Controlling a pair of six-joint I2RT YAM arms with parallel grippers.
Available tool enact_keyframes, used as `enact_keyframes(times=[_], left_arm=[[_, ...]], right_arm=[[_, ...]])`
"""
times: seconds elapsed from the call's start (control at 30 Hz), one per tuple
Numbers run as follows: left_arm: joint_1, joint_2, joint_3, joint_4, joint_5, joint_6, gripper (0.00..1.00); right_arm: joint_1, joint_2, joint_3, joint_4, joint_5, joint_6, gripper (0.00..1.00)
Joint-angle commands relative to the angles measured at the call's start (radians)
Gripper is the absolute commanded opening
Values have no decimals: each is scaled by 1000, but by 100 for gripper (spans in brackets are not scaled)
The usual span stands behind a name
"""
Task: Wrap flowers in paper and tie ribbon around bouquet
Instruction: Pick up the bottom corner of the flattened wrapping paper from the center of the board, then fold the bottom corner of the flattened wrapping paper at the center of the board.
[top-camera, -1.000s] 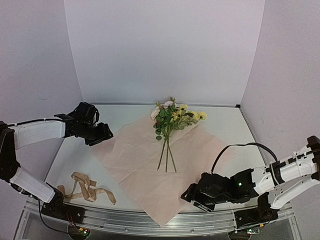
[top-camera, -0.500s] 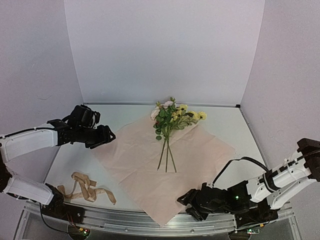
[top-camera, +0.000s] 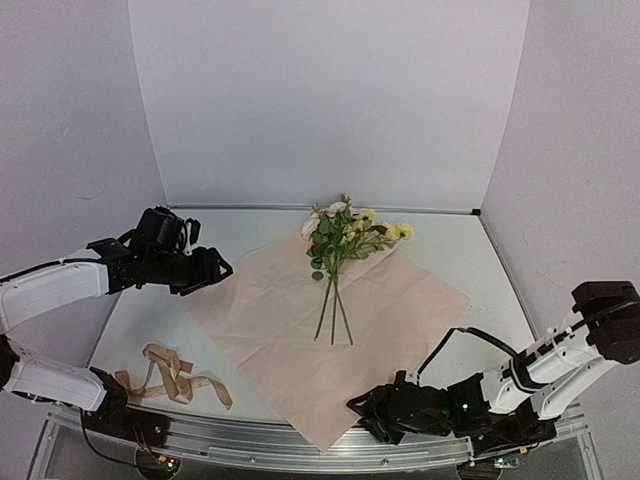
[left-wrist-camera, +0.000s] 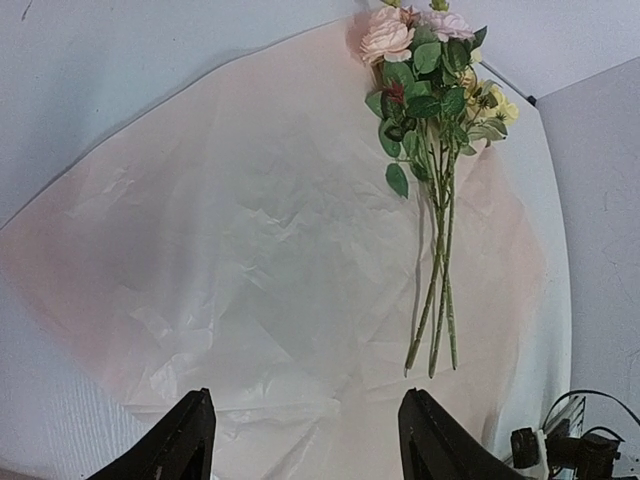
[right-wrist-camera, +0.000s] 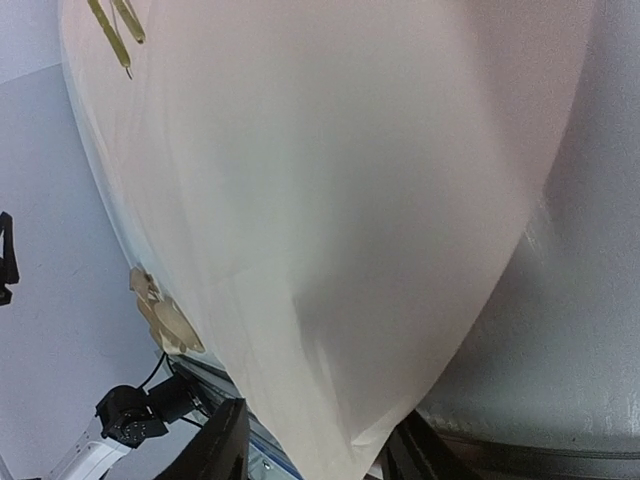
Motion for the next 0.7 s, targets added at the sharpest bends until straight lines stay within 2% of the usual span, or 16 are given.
enact_keyframes(times=[0.0, 0.17, 0.47, 0.67], left_arm=[[-21, -27, 3, 40, 27, 15, 65], [-33, -5, 16, 50, 35, 18, 64], [-50, 11, 38, 63, 46, 16, 63], [-51, 13, 55, 62, 48, 11, 62]], right_arm=[[8, -66, 14, -58, 94, 89, 30], [2, -100, 18, -59, 143, 64, 0], [-40, -99, 66, -48, 144, 4, 0], [-172, -121, 116, -46, 117, -87, 0]])
